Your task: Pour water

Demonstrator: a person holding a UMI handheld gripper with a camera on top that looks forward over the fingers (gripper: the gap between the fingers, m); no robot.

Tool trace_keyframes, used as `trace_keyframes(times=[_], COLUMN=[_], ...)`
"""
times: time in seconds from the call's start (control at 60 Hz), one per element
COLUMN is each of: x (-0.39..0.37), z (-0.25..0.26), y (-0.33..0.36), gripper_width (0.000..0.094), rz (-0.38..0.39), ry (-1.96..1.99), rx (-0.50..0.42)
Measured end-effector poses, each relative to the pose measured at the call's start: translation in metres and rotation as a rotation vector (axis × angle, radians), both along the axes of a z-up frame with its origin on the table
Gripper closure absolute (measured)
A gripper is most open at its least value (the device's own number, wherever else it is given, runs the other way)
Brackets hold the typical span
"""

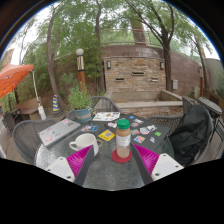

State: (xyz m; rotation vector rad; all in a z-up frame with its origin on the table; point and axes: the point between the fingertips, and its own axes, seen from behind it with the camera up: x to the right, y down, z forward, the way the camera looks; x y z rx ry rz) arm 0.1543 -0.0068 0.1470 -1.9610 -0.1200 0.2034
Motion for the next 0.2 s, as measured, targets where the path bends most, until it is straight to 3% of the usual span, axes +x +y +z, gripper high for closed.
trace_keyframes(times=[0.2], x=[-0.043], z=[0.051], y=[-0.118], gripper_width=[0.0104], rz=[-0.01], ry=[0.013], rx=[-0.033])
